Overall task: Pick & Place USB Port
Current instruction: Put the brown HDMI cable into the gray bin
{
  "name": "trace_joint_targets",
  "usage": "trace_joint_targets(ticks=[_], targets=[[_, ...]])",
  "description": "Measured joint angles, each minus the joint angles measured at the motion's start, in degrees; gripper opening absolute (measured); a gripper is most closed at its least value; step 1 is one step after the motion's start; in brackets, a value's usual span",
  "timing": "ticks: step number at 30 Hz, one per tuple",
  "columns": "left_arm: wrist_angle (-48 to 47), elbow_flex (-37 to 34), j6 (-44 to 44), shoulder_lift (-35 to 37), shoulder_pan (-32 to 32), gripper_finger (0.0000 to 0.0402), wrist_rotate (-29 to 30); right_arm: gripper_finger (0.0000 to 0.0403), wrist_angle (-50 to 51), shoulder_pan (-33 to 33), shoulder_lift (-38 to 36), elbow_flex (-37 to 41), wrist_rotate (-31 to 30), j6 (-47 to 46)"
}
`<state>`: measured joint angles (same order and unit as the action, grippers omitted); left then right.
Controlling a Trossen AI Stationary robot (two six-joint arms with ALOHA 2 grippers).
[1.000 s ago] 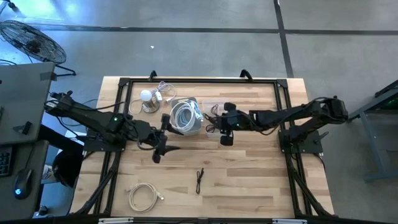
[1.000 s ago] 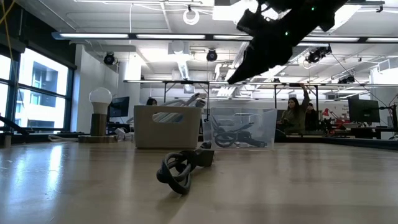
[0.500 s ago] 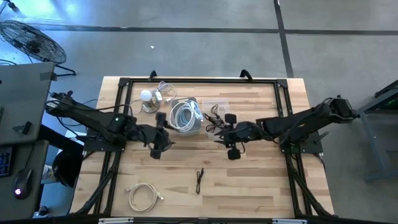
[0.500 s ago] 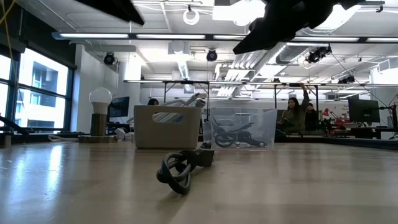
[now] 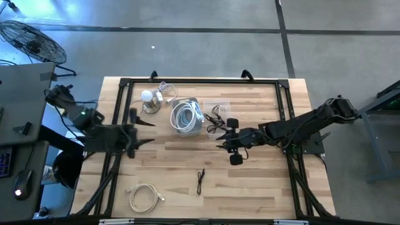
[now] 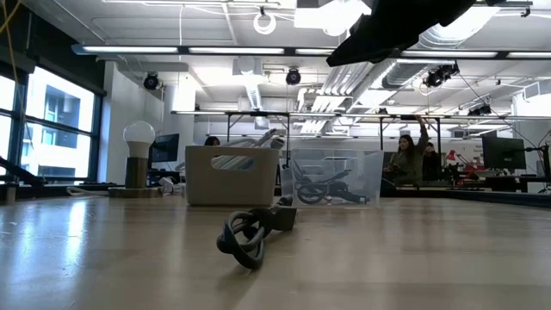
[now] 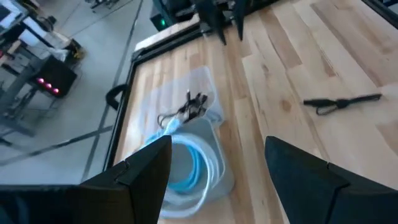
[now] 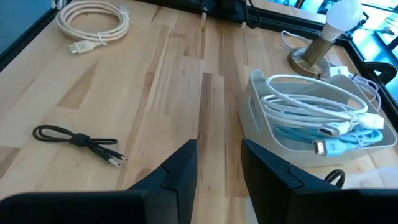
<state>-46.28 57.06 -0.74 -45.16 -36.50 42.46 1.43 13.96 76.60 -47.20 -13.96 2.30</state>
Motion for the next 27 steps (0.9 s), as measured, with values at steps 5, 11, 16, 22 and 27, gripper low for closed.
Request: trace_joint_targets(ticks=[5,11,16,22,27], targets=[[-10.9,-1.7,12.3,5.0,-8.4,0.0253,6.1,0.0117,0.0,0.0,0.0,0.0,0.0,-0.9],[-13.8,-6.8,26.2,6.3,-14.8,0.0253,5.5,0.0117,0.0,0.0,0.0,0.0,0.0,-1.0],[-13.3,-9.4,36.7,2.7,-17.3,0.0253,-1.7,0.0117,0.0,0.0,0.0,0.0,0.0,-0.8],[-10.4,-9.4,43.4,-2.7,-18.3,0.0253,-14.1,0.0116,0.0,0.0,0.0,0.0,0.0,-0.5],[-2.6,-9.4,44.0,-6.2,-18.3,0.0253,-24.7,0.0116,0.1,0.0,0.0,0.1,0.4,-0.8]])
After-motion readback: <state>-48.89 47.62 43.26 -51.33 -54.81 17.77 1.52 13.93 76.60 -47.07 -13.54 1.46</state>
